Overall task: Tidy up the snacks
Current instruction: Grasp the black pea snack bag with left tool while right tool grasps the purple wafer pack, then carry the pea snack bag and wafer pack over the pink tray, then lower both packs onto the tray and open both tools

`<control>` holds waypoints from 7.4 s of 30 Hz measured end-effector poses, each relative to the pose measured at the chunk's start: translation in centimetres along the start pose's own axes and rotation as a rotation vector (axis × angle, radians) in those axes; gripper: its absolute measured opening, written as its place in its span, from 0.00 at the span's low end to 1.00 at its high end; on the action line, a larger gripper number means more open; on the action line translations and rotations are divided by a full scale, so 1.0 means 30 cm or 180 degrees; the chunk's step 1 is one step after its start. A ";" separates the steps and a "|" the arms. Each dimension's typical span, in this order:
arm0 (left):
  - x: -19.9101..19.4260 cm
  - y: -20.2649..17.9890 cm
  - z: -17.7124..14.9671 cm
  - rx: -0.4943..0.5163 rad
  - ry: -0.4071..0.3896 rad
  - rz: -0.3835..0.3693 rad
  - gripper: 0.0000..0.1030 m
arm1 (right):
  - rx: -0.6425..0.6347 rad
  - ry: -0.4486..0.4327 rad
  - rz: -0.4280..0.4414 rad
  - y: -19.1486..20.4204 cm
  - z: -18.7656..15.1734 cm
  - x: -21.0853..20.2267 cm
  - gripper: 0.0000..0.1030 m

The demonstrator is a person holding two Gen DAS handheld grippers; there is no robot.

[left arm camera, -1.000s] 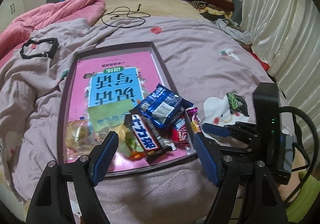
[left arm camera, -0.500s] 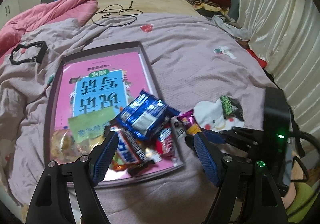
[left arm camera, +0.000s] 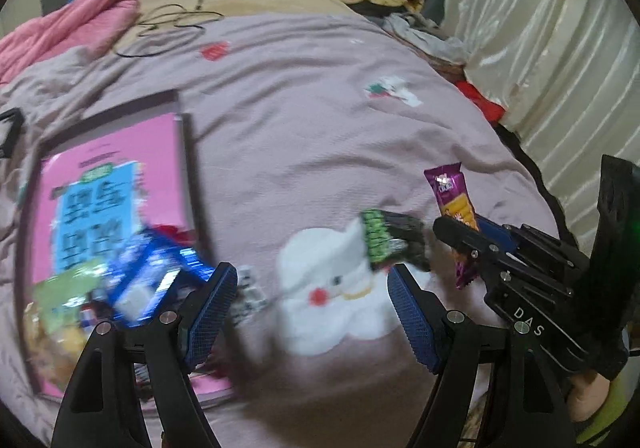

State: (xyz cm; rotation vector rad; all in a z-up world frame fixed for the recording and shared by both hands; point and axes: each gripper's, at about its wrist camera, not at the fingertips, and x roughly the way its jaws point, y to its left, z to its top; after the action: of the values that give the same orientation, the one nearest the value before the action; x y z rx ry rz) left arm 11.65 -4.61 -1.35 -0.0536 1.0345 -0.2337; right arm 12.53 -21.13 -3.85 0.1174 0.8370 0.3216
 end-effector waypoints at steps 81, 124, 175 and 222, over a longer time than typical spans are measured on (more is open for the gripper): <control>-0.096 0.001 -0.043 0.0052 -0.0189 0.0053 0.50 | -0.0192 -0.0361 0.0344 0.139 0.008 -0.107 0.18; -0.526 0.605 -0.234 -0.0988 -0.0796 0.0557 0.50 | -0.0876 -0.0403 0.1042 0.662 0.008 -0.187 0.18; -0.315 0.560 -0.310 -0.0776 -0.0477 0.0456 0.50 | -0.0886 -0.0003 0.0789 0.645 -0.083 -0.007 0.18; -0.192 0.583 -0.303 -0.0690 -0.0542 0.0536 0.51 | -0.1112 0.0175 0.0600 0.714 -0.099 0.185 0.18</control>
State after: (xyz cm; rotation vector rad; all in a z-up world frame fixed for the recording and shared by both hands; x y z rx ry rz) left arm 3.97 14.28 -3.83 -0.1787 0.8859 0.0368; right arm 8.78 0.86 -4.89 -0.1401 0.8139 0.6456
